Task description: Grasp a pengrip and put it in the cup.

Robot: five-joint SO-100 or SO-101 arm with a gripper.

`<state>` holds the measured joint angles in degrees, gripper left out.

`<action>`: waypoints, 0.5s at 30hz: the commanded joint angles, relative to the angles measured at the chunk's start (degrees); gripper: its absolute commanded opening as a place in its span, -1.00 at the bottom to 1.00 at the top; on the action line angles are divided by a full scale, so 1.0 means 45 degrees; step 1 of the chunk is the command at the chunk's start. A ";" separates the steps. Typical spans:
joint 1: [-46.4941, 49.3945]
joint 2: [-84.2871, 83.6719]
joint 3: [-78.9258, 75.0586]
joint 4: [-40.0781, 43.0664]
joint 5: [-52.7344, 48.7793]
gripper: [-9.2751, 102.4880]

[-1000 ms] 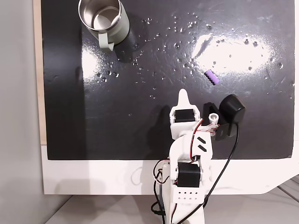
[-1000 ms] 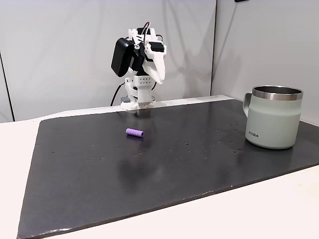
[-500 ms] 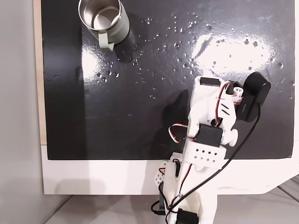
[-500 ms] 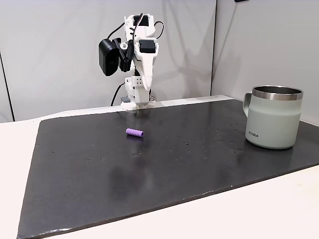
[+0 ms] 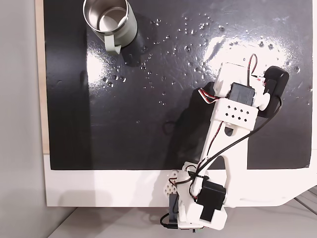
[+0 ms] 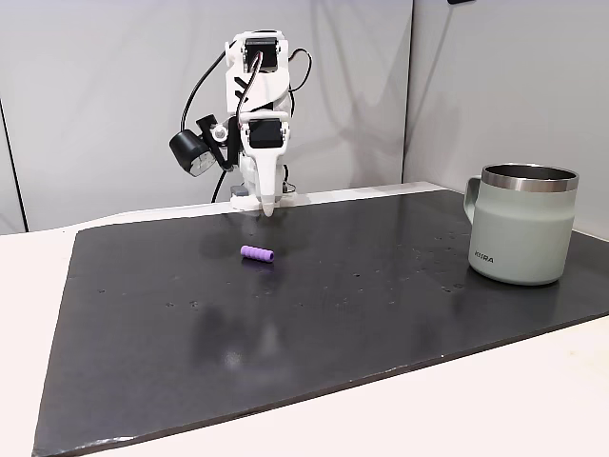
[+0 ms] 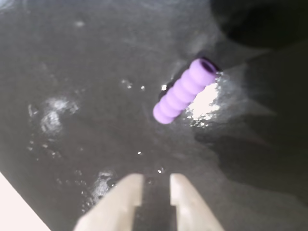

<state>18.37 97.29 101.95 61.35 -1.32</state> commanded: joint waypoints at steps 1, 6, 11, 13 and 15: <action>0.0117 -0.0430 -0.1094 0.0410 0.0117 -0.57; 0.0313 -0.1309 -0.1309 0.0664 0.0156 -0.51; 0.0527 -0.2363 -0.1641 0.0684 0.0254 -0.51; 0.0645 -0.2734 -0.1797 0.0684 0.0313 -0.52; 0.0762 -0.3125 -0.2012 0.0684 0.0313 -0.52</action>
<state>21.01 83.67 96.59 64.16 -0.18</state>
